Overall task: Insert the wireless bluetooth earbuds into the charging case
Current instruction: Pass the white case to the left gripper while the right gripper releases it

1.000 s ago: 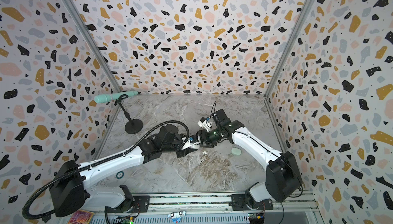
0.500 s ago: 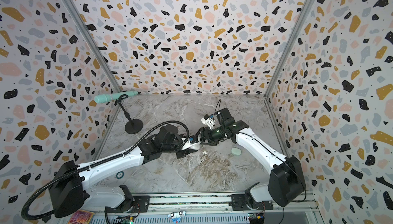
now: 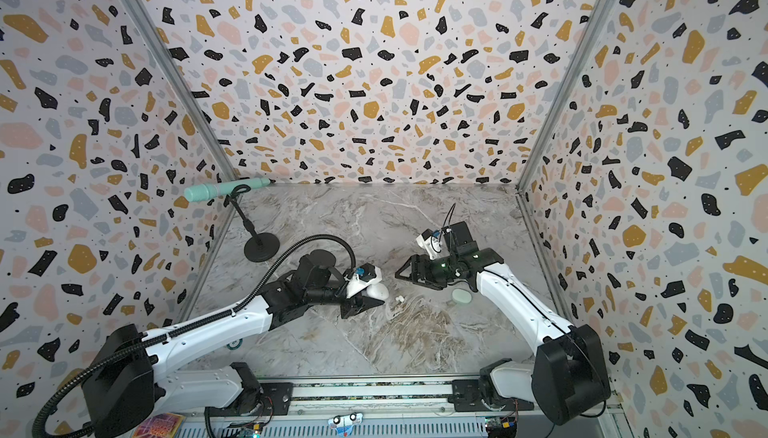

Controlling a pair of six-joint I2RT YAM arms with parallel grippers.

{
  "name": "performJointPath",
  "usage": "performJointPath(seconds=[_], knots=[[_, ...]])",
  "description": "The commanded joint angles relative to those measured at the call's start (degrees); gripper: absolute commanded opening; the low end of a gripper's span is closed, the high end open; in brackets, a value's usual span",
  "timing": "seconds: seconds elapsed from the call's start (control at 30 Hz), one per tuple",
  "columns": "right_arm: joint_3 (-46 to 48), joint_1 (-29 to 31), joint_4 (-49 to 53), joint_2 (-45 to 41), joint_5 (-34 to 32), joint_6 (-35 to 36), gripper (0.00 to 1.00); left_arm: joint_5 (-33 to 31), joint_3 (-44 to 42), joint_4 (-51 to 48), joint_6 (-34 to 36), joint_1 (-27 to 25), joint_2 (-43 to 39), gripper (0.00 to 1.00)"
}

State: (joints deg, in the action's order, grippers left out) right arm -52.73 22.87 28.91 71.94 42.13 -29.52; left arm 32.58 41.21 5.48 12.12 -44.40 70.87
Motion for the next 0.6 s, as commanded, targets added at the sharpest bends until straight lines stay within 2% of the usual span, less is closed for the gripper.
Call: performJointPath(seconds=[0.0, 0.13, 0.3, 0.57], knots=[[0.4, 0.3, -1.1, -5.1, -4.8, 7.1, 0.79, 8.0, -1.5, 12.5, -7.5, 1.9, -0.9, 0.07], [0.7, 3.4, -3.5, -10.7, -8.2, 13.0, 0.80, 10.6, -0.8, 13.0, -7.6, 2.6, 0.1, 0.07], [-0.3, 16.6, -4.6, -16.1, -22.7, 20.5, 0.81, 14.3, -1.5, 16.6, -10.7, 2.7, 1.5, 0.07], [-0.3, 20.1, -6.2, -16.0, -25.0, 22.8, 0.81, 15.4, -1.6, 16.8, -10.7, 2.7, 1.5, 0.07]])
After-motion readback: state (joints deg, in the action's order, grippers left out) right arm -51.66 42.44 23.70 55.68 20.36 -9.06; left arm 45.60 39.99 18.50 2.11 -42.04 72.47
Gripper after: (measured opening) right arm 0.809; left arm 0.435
